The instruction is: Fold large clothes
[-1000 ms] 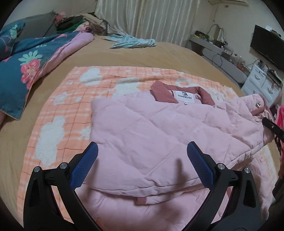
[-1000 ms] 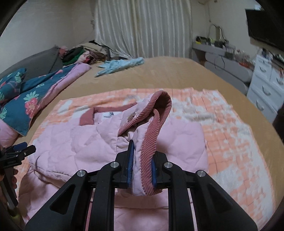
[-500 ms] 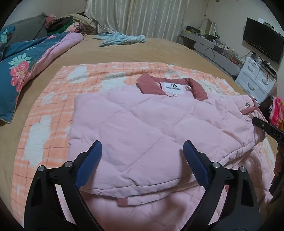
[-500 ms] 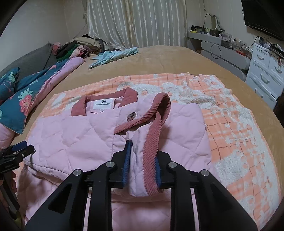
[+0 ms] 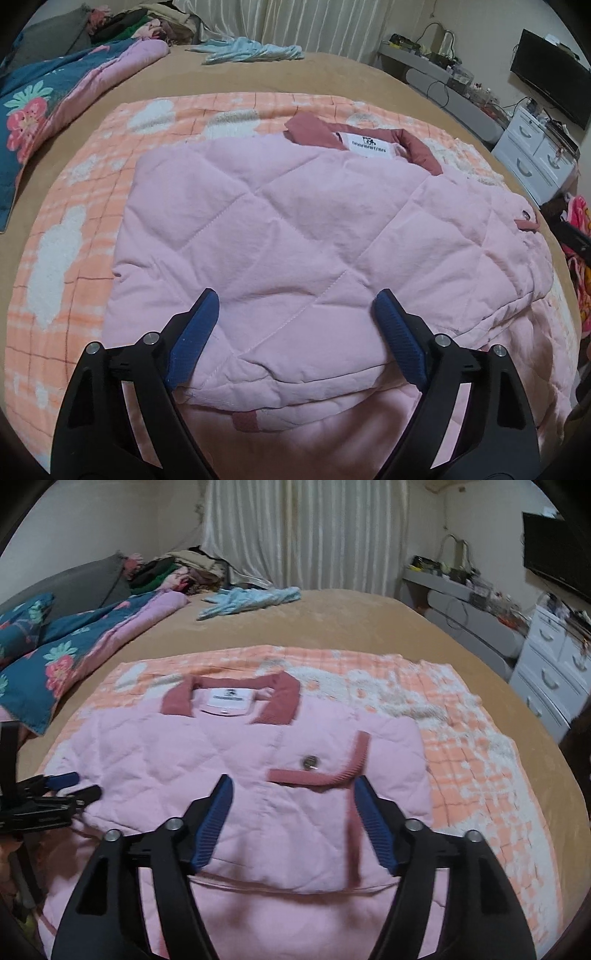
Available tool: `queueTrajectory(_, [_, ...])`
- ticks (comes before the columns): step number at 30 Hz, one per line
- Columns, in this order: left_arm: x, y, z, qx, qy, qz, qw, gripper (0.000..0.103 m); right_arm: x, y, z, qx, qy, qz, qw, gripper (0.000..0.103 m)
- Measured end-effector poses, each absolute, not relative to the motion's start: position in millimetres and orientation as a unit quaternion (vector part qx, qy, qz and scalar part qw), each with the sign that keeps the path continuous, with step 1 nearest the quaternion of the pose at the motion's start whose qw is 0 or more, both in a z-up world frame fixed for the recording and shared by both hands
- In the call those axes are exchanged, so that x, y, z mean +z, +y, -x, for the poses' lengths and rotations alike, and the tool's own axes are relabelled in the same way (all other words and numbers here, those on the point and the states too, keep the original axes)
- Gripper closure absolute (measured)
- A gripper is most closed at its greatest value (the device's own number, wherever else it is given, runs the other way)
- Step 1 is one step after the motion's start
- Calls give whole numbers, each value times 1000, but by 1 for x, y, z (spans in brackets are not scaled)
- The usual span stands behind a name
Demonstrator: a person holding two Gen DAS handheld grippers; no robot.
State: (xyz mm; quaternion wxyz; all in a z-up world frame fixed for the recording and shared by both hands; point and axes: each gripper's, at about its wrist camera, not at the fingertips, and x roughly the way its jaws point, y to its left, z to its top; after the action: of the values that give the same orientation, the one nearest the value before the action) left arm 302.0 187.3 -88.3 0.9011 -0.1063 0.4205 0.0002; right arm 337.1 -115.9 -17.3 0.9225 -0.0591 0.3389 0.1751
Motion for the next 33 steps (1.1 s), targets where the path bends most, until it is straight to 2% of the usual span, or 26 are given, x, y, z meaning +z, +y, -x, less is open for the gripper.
queueTrajectory(4, [-93, 189, -301, -2, 422, 113, 900, 23, -12, -93, -331, 202, 336, 55, 918, 14])
queueTrajectory(8, [-93, 189, -300, -1, 422, 112, 899, 23, -25, -65, -336, 212, 358, 84, 906, 13])
queueTrajectory(11, [-93, 189, -301, 2, 426, 112, 898, 23, -59, -50, -354, 204, 416, 98, 881, 12])
queueTrajectory(13, [-92, 189, -301, 2, 427, 111, 897, 23, -87, -47, -365, 193, 456, 100, 863, 6])
queueTrajectory(22, [-89, 181, -299, 10, 430, 95, 898, 24, -110, -46, -362, 180, 438, 94, 876, 5])
queueTrajectory(26, [-85, 177, -295, 9, 430, 94, 898, 12, -111, -47, -361, 178, 429, 89, 881, 5])
queueTrajectory(28, [-82, 174, -292, 11, 431, 89, 898, 9, -110, -48, -359, 177, 429, 85, 882, 5])
queueTrajectory(33, [-75, 172, -287, 15, 433, 99, 896, 9, -109, -52, -353, 176, 417, 72, 889, 5])
